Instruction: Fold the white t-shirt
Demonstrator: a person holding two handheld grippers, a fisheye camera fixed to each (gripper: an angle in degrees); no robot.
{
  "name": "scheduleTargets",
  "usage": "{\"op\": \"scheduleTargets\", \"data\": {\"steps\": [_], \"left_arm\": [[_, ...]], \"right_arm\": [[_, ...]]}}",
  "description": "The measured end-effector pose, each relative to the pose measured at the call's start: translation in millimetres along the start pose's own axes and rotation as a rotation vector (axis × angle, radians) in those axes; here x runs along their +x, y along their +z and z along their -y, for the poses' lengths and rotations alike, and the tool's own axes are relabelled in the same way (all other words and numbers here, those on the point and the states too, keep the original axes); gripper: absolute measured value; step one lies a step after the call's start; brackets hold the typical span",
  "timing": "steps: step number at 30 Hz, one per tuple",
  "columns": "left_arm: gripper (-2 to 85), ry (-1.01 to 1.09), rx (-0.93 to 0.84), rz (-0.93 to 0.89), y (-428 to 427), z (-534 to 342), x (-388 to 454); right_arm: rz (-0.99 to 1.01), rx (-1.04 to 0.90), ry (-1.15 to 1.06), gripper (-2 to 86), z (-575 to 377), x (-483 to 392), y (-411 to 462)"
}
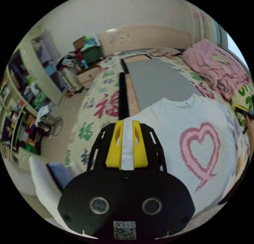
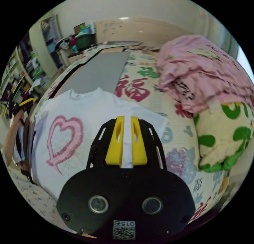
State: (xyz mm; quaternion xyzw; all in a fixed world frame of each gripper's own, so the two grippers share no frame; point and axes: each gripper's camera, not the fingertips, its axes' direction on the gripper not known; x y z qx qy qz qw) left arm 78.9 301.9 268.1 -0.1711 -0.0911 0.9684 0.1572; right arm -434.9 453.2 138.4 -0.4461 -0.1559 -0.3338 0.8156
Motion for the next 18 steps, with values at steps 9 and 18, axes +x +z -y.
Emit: {"op": "scheduleTargets", "data": {"steps": [9, 18], "left_arm": [[0.6, 0.103, -0.171, -0.098, 94, 22, 72], [-0.7, 0.108, -0.161, -0.052, 106, -2, 69]], "right_arm": [[-0.044, -0.153, -0.146, -0.4, 91, -97, 70], [-0.114, -0.162, -0.118, 0.0, 113, -77, 56]]}}
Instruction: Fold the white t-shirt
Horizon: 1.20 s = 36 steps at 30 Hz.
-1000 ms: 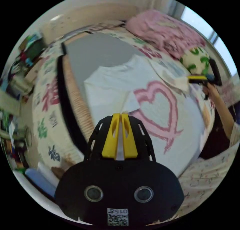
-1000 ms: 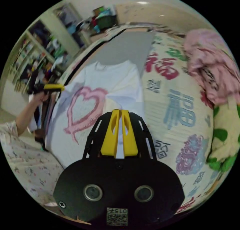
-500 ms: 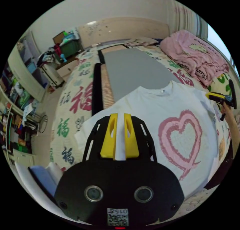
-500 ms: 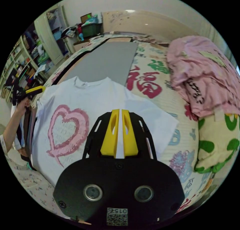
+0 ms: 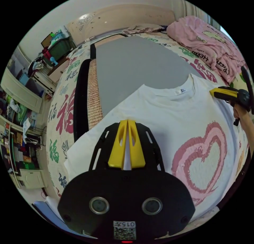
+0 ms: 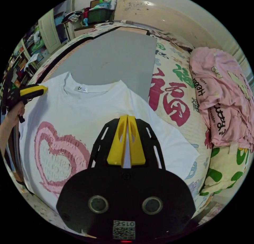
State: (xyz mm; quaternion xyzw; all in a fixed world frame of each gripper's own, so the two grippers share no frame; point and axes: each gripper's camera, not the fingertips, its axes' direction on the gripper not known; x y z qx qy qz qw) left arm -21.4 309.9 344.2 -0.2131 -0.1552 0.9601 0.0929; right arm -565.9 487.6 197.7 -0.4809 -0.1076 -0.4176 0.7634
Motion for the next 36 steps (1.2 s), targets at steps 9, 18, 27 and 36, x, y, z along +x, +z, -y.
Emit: {"op": "scheduleTargets", "data": {"steps": [9, 18, 27, 36], "left_arm": [[3.2, -0.245, 0.490, -0.290, -168, -155, -21], [6.0, 0.109, 0.217, -0.358, -232, -470, 67], [7.3, -0.454, -0.085, -0.262, -250, -686, -12], [9.6, -0.549, -0.135, -0.309, -239, -738, -38]], "right_arm": [[0.239, 0.235, 0.094, 8.5, -146, 61, -139], [0.357, 0.163, 0.593, 10.2, -485, 148, -230], [0.266, -0.001, 0.724, 11.8, -634, 148, -233], [0.213, -0.103, 0.685, 10.7, -676, 139, -186]]}}
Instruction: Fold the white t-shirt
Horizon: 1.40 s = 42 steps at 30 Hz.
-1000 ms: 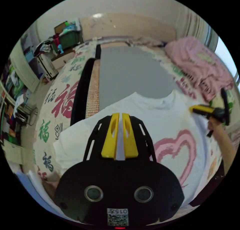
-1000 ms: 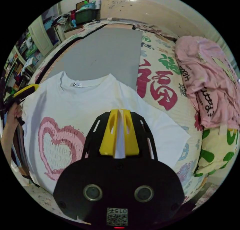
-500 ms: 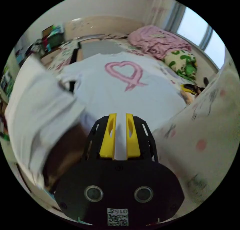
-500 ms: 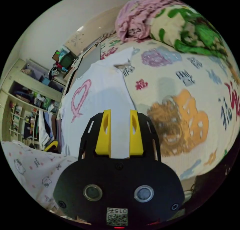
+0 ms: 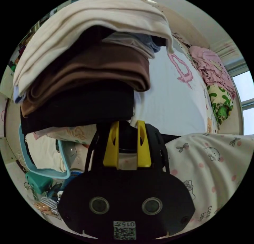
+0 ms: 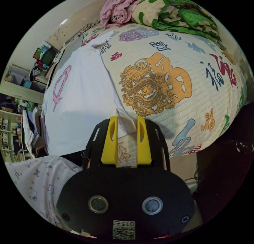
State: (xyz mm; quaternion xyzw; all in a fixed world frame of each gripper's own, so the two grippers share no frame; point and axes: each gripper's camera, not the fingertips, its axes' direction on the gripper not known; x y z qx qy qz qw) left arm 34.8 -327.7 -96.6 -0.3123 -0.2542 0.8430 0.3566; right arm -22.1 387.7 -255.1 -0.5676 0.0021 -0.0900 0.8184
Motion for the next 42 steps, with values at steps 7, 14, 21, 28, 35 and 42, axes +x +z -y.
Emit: {"op": "scheduleTargets", "data": {"steps": [7, 14, 21, 28, 35, 42], "left_arm": [[2.1, 0.065, -0.004, -0.068, -40, -8, -7], [0.6, 0.186, -0.018, 0.067, -80, -2, 24], [0.4, 0.359, -0.149, 0.215, -80, 27, 71], [-0.2, 0.477, -0.202, 0.286, -103, 49, 115], [-0.6, 0.609, -0.108, 0.535, -123, 33, 178], [-0.6, 0.559, -0.159, 0.490, -153, 63, 187]], "right_arm": [[-0.121, -0.103, -0.142, 1.1, -34, 5, 40], [-0.120, -0.125, -0.096, -0.3, -100, 38, 92], [-0.303, -0.283, -0.237, -0.4, -148, 16, 183], [-0.390, -0.355, -0.314, -0.4, -225, 1, 253], [-0.428, -0.359, -0.316, -0.3, -314, -15, 299], [-0.240, -0.114, -0.109, 0.5, -454, 2, 294]]}}
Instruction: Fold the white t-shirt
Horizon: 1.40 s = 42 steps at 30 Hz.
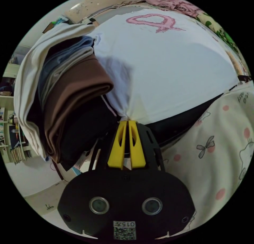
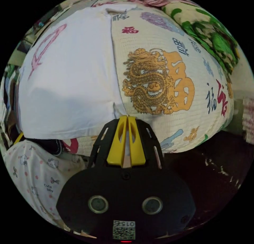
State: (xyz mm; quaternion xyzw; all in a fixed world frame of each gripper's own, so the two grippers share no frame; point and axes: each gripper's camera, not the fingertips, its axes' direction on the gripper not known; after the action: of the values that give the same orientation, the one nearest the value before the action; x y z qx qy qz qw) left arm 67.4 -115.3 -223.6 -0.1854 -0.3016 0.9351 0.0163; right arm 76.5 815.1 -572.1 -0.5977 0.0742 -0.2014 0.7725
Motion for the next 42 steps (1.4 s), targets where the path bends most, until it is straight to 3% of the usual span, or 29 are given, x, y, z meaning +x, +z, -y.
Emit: {"op": "scheduleTargets", "data": {"steps": [5, 8, 13, 14, 16, 19, 23, 30, 33, 37, 42], "left_arm": [[-0.5, -0.045, 0.022, -0.088, -21, 5, -27], [-0.5, -0.045, 0.032, -0.091, -31, 10, -32], [-0.4, 0.008, -0.001, -0.095, -44, 30, -40], [-0.5, 0.021, 0.002, -0.096, -48, 33, -42], [-0.5, 0.026, 0.015, -0.095, -53, 36, -45], [-0.4, -0.016, 0.041, -0.097, -61, 39, -50], [-0.1, -0.072, 0.075, -0.096, -74, 45, -56], [1.1, -0.063, 0.113, 0.034, -103, 51, -57], [1.3, -0.040, 0.069, 0.123, -111, 63, -66], [1.5, -0.092, 0.086, 0.013, -132, 84, -86], [1.4, 0.141, 0.160, -0.076, -171, 128, -68]], "right_arm": [[0.350, 0.116, 0.306, 3.8, -130, 37, -7], [0.441, 0.344, 0.401, 2.6, -208, 39, -76], [0.461, 1.223, 0.152, 0.0, -343, -91, -351], [0.493, 1.315, 0.115, -0.1, -364, -107, -378], [0.636, 1.666, -0.087, -0.3, -459, -164, -463], [0.873, 1.995, -0.295, -0.5, -568, -211, -516], [1.056, 2.136, -0.447, -0.5, -657, -257, -553], [1.247, 2.191, -0.389, -0.5, -707, -269, -597], [1.215, 2.189, -0.351, -0.5, -702, -274, -626], [1.196, 2.173, -0.369, -0.5, -668, -273, -672], [1.124, 2.130, -0.337, -0.2, -586, -253, -719]]}}
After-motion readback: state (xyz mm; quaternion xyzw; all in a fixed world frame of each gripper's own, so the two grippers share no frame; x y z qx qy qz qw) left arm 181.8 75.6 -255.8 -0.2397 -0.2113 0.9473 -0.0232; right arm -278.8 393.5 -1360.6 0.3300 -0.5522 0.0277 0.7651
